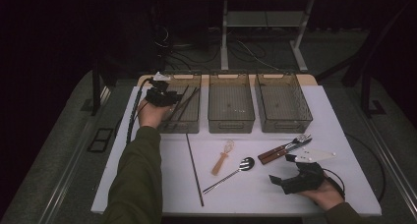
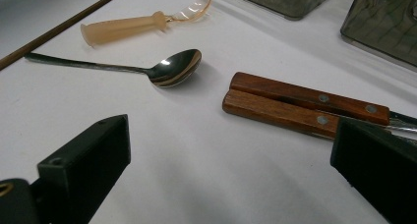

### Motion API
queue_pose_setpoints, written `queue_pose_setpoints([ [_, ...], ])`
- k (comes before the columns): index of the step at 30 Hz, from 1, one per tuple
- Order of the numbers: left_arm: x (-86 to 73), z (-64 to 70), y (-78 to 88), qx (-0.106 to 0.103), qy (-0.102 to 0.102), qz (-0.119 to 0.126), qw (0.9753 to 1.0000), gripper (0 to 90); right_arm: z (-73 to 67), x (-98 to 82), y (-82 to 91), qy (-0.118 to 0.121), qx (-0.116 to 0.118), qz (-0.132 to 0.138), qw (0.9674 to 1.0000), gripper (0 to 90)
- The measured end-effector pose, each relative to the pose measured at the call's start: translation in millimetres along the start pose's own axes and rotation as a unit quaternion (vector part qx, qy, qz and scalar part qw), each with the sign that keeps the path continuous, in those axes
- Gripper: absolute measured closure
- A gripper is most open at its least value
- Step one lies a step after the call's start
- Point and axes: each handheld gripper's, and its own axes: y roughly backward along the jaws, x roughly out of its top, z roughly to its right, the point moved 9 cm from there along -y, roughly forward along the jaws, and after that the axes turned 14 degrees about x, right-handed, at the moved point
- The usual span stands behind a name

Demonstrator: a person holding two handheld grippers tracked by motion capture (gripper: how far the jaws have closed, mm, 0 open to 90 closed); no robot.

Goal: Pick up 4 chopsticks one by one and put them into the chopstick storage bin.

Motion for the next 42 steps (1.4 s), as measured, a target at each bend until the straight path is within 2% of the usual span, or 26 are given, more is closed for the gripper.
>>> queue_pose_setpoints([
  [4, -0.2, 2.3, 3.8, -0.008, 0.007, -0.002, 0.9999, 55.5, 0.0, 0.0, 0.0, 0.0, 0.0, 0.0, 1.0, 1.4],
  [7, -0.7, 5.6, 10.1, -0.017, 0.004, -0.01, 0.9998, 50.8, 0.2, -0.2, -0.1, -0.002, -0.002, -0.001, 1.0, 1.4],
  [13, 0.8, 12.9, 33.1, -0.03, 0.012, -0.006, 0.9995, 46.2, 0.3, -0.4, -0.4, -0.002, -0.005, -0.002, 1.0, 1.4],
  [16, -1.4, 20.8, 46.2, -0.045, 0.017, -0.006, 0.9988, 44.8, 0.7, -0.6, -0.7, -0.001, -0.006, -0.003, 1.0, 1.4],
  [19, -7.2, 28.3, 60.8, -0.047, -0.001, -0.011, 0.9988, 43.1, 1.0, -0.8, -1.0, -0.001, -0.007, -0.004, 1.0, 1.4],
  [20, -8.3, 31.1, 64.0, -0.049, 0.002, -0.01, 0.9987, 43.0, 1.2, -1.0, -1.0, -0.001, -0.008, -0.005, 1.0, 1.4],
  [25, -22.8, 47.0, 80.1, -0.057, -0.015, -0.012, 0.9982, 42.4, 1.4, -1.2, -1.0, -0.001, -0.009, -0.007, 0.9999, 1.4],
  [27, -29.0, 52.5, 84.7, -0.06, -0.015, -0.009, 0.9981, 42.5, 1.7, -1.3, -0.9, -0.001, -0.01, -0.008, 0.9999, 1.4],
  [31, -45.5, 63.3, 90.7, -0.07, -0.021, -0.015, 0.9972, 46.3, 1.7, -1.4, -0.6, -0.002, -0.011, -0.006, 0.9999, 1.4],
  [35, -62.9, 72.2, 90.6, -0.071, -0.015, -0.022, 0.9971, 52.6, 1.9, -1.5, -0.5, -0.001, -0.011, -0.006, 0.9999, 1.4],
  [42, -84.4, 80.4, 81.8, -0.056, -0.026, -0.033, 0.9975, 68.7, 0.9, -1.0, -1.1, 0.001, -0.01, -0.008, 0.9999, 1.4],
])
